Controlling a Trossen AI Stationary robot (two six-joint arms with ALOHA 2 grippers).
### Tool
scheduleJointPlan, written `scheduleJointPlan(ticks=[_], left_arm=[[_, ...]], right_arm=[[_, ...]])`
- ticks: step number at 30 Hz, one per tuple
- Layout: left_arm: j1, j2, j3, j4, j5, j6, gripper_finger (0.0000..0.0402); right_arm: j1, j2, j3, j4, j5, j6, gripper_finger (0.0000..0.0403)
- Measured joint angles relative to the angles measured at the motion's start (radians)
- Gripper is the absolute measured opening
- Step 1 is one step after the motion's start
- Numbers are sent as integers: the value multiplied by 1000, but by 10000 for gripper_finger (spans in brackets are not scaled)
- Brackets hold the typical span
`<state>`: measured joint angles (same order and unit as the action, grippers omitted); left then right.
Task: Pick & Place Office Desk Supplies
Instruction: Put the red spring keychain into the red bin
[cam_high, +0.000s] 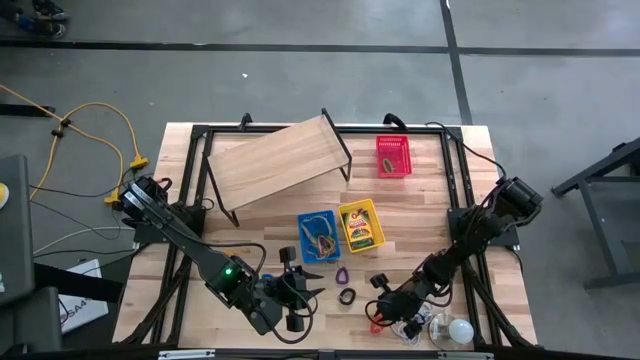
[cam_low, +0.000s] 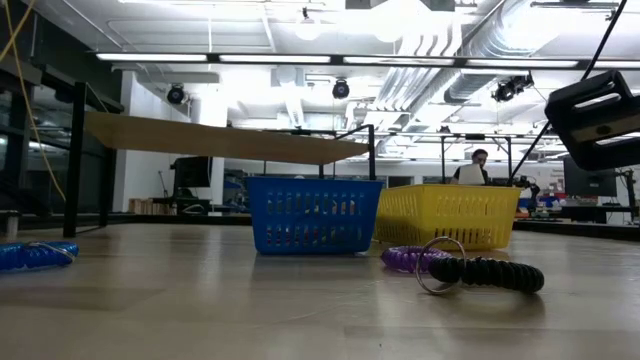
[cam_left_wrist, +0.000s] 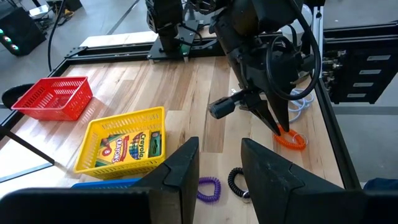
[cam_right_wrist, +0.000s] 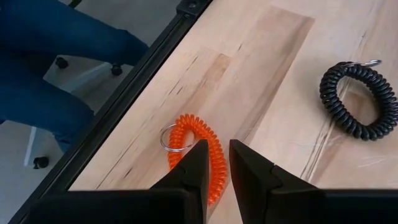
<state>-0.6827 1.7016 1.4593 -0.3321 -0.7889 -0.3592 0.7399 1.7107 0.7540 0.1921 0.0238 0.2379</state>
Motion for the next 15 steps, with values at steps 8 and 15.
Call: scheduleJointPlan(ticks=[8,15], left_arm=[[0,0,0,0,0,0,113],[0,0,0,1,0,0,113]], right_arm=[[0,2,0,1,-6,0,54],[0,43,0,23,-31,4,115]])
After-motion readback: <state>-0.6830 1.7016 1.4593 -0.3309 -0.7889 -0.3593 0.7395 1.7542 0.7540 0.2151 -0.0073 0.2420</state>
